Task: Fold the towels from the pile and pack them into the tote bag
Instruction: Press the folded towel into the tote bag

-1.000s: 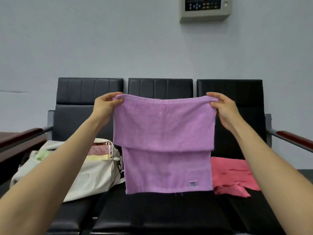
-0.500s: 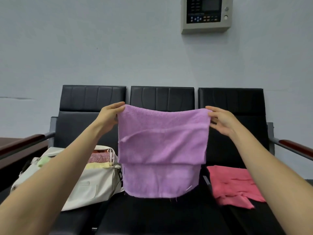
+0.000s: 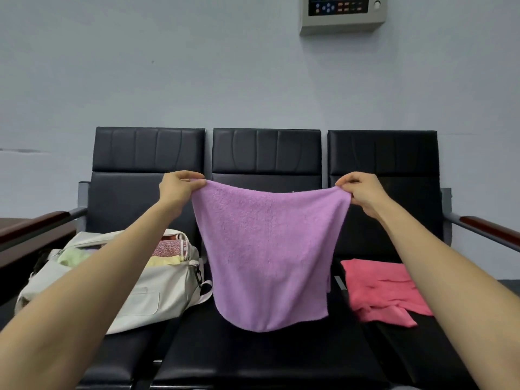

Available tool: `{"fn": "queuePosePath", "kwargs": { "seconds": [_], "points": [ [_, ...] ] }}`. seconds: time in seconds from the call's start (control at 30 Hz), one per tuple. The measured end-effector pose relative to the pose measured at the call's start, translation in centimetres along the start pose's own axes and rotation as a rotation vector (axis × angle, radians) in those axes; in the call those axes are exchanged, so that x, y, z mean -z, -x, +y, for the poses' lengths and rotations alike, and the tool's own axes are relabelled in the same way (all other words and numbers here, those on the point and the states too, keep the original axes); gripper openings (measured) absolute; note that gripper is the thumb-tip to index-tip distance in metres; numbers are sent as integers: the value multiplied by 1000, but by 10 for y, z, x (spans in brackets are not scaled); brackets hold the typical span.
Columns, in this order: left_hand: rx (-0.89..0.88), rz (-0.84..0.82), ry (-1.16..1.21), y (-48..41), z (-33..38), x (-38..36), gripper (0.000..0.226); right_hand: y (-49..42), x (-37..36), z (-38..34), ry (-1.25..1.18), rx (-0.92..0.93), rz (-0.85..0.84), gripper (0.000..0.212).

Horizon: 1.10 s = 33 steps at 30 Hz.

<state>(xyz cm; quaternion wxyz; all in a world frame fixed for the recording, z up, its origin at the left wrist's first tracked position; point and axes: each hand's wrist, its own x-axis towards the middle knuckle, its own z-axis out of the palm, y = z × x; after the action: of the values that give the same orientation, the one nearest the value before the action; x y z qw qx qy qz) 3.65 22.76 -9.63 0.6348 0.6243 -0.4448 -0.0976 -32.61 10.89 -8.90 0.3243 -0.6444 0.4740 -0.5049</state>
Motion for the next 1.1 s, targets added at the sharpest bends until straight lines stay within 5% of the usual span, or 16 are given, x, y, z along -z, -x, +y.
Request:
{"fn": "queuePosePath", "kwargs": {
  "seconds": [0.17, 0.3, 0.5, 0.67, 0.83, 1.0, 1.1],
  "points": [
    [178, -76, 354, -3, -2, 2, 33, 6, 7, -14, -635, -187, -172, 30],
    [125, -42, 376, -5, 1, 6, 39, 10, 7, -15, -260, -57, -218, 43],
    [-121, -6, -229, -1, -8, 10, 33, 13, -9, -11, 365, 154, -42, 25],
    [-198, 68, -307, 3, -5, 11, 25, 9, -16, -11, 354, 195, 71, 20],
    [-266, 90, -394, -1, 2, 16, 16, 2, -11, -14, -40, 17, -23, 13],
    [-276, 46, -444, -1, 5, 21, 16, 12, -5, -10, 580, 318, 104, 16],
    [-231, -111, -263, 6, 12, 29, 15, 19, -2, -12, 462, 427, 246, 18]
  ]
}}
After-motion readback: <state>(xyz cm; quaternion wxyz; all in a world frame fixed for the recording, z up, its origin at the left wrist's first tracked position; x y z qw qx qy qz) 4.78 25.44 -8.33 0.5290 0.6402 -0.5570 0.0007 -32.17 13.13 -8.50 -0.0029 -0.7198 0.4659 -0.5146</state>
